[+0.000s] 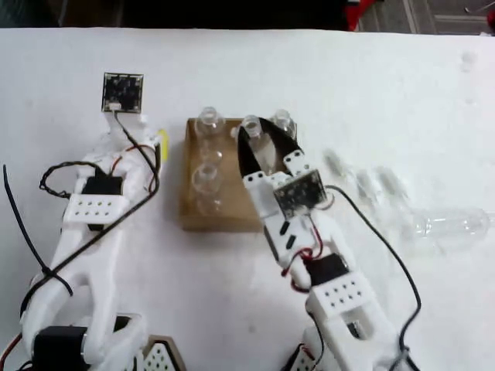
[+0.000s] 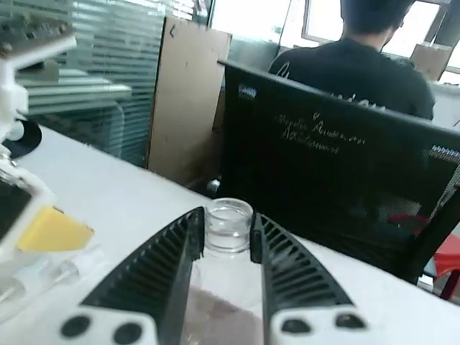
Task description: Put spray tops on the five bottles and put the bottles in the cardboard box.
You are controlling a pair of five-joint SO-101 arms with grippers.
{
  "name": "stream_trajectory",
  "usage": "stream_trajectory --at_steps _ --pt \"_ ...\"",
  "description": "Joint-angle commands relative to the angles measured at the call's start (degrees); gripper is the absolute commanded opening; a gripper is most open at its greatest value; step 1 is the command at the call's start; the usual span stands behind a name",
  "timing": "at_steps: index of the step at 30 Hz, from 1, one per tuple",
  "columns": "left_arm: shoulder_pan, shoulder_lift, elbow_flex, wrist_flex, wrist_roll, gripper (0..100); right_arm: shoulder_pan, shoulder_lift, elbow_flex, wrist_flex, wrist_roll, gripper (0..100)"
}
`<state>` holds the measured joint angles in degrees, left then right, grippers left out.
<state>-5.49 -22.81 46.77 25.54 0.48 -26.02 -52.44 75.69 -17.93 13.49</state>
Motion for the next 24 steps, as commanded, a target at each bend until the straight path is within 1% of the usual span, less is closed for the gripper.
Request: stream_trajectory --at_steps 1,3,7,10,15,20,24 --pt "0.0 -0.1 -0.6 -1.3 0.2 15 -0.7 7.0 -3.8 -5.2 0.9 1.6" --pt "0.0 -0.1 -0.6 -1.3 0.2 15 -0.8 9.5 -3.6 -7.5 -0.3 1.6" --pt "0.0 -0.1 -0.7 -1.3 0.2 15 0.3 13.3 -4.0 -11.8 -8.4 1.6" --pt "0.0 -0.1 -0.8 -1.3 0.2 15 0.6 17.6 -5.4 -13.1 -12.0 1.6" --pt "0.0 -0.1 -0.8 -1.3 0.2 15 1.8 27.0 -10.1 -13.6 -12.8 1.6" --pt "0.0 -0.1 -0.8 -1.3 0.2 15 1.8 34.1 -10.0 -22.8 -12.4 1.6" --pt "0.0 -0.2 -0.8 -1.3 0.2 15 1.9 38.7 -9.7 -28.1 -12.3 1.6"
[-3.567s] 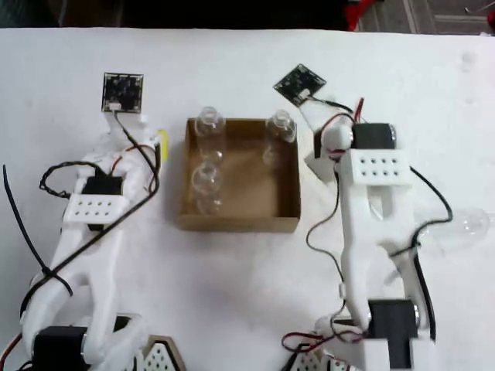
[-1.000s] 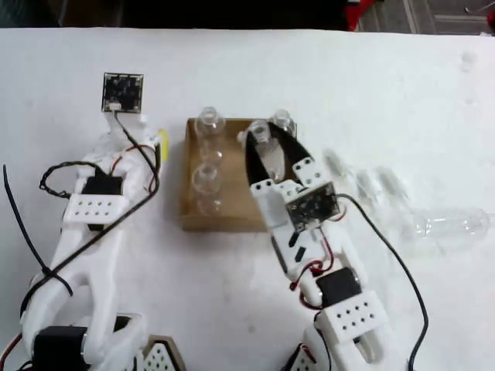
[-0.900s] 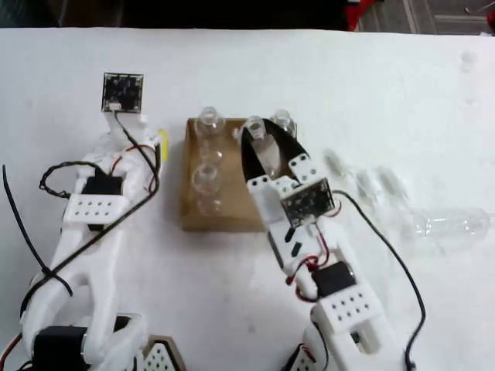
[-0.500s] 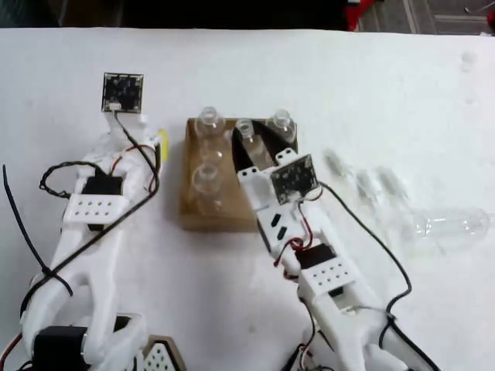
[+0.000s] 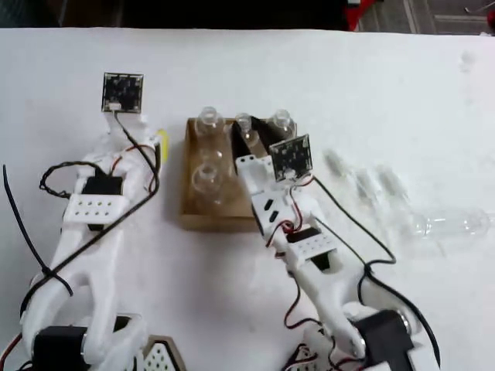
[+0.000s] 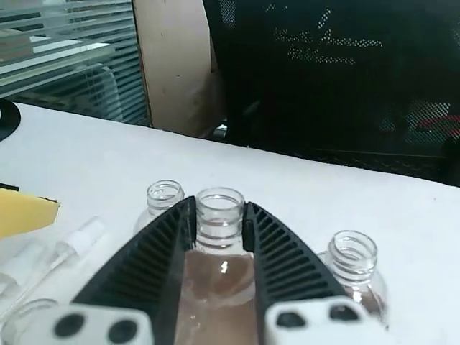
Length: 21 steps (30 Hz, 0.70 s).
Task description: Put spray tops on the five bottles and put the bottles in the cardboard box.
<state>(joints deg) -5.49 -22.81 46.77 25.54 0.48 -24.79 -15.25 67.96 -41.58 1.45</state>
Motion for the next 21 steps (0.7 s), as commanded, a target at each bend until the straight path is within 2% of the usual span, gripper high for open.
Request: stream_trajectory --at_steps 1,21 --pt "0.0 -0.2 -0.8 -1.3 0.2 15 0.7 2.4 -1.8 -5.6 -0.3 1.6" --pt "0.0 -0.2 -0.7 -1.3 0.2 15 0.6 5.7 -0.3 -6.9 -0.2 1.6"
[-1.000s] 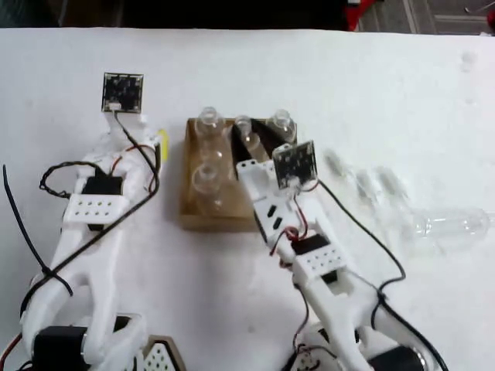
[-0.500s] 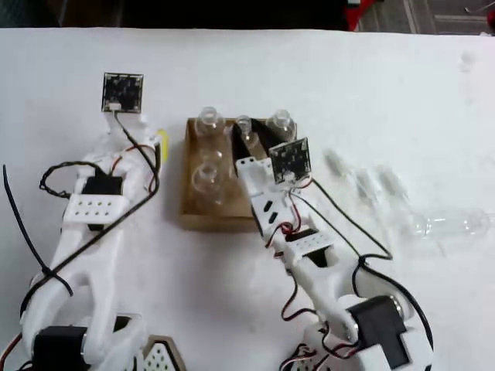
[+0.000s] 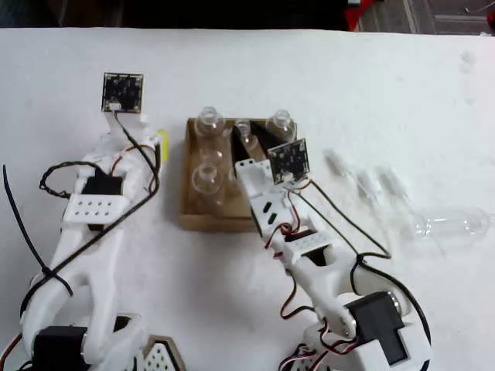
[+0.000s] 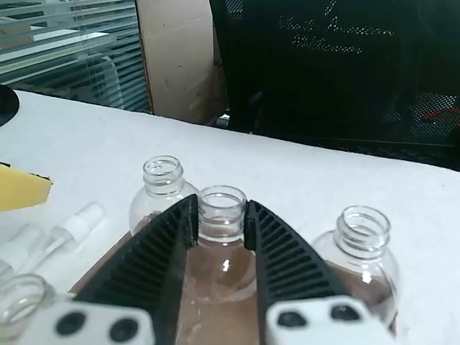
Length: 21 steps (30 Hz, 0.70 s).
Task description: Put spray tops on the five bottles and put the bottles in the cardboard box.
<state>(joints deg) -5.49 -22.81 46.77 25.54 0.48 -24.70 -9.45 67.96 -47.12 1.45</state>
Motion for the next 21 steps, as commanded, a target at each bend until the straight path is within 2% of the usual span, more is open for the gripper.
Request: stream_trajectory --at_steps 1,21 --pt "0.0 -0.2 -0.7 -1.3 0.2 15 0.4 -0.1 -0.2 -1.3 -0.2 1.6" --pt "0.0 -0.5 -0.4 -1.3 0.2 15 0.2 0.0 1.1 -1.1 -0.2 1.6"
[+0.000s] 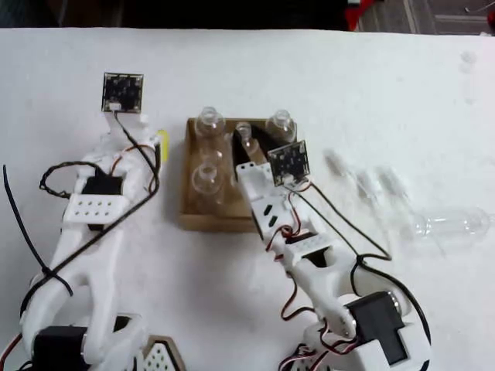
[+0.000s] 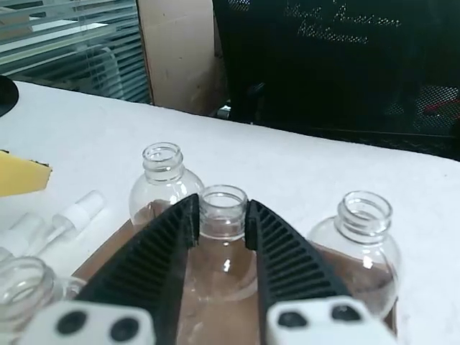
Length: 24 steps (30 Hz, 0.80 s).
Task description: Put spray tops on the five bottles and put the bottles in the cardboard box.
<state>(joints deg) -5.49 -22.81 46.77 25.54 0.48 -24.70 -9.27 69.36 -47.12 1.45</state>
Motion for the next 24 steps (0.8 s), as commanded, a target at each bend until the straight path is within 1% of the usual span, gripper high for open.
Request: stream_trajectory --at_steps 1,12,18,24 --pt "0.0 -0.5 -0.4 -1.3 0.2 15 0.2 -0.2 -0.3 -1.1 -0.2 1.6" --pt "0.0 -0.5 -0.4 -1.3 0.2 15 0.1 -0.2 0.3 -1.1 -0.2 1.9" --pt "0.0 -0.4 -0.4 -1.3 0.2 15 0.0 -0.3 1.4 -1.1 -0.2 10.2" --pt "0.0 -0.3 -0.5 -1.3 0.2 15 -0.7 -0.3 1.5 -1.1 -0.2 9.3"
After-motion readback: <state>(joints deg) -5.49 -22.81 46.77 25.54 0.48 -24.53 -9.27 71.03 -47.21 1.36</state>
